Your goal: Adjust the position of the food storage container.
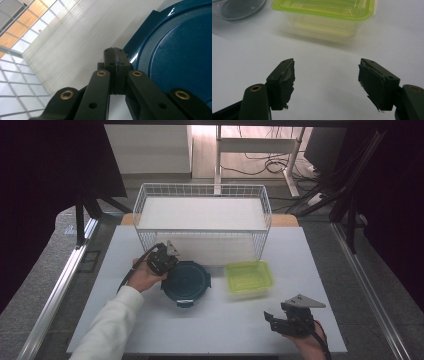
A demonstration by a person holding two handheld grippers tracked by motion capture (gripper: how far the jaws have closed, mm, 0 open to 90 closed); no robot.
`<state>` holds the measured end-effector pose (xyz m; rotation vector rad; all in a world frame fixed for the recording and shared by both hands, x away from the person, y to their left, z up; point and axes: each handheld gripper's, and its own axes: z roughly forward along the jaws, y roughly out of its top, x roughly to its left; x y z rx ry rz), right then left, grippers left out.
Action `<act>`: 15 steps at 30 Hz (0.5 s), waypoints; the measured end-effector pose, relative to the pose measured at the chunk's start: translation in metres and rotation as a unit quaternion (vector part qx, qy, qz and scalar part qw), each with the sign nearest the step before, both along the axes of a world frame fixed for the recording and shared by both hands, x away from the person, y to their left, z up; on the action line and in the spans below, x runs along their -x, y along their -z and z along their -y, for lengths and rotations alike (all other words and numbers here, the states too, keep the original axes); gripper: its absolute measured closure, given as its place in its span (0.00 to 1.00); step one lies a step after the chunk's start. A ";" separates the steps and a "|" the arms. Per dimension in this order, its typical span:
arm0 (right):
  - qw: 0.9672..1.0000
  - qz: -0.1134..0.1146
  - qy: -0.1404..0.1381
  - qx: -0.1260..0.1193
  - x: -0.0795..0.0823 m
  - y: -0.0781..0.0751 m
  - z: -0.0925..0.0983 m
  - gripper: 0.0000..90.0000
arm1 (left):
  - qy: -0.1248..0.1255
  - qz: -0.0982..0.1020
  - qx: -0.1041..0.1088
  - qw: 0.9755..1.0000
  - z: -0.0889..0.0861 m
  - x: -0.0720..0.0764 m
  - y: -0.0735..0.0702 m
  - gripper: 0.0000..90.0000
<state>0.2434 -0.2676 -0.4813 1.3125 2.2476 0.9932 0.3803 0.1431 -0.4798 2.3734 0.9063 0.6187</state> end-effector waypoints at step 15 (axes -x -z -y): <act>1.000 -0.002 0.000 -0.003 0.001 -0.002 0.000 0.32 | 0.054 -0.004 -0.014 0.998 0.035 0.026 -0.003 1.00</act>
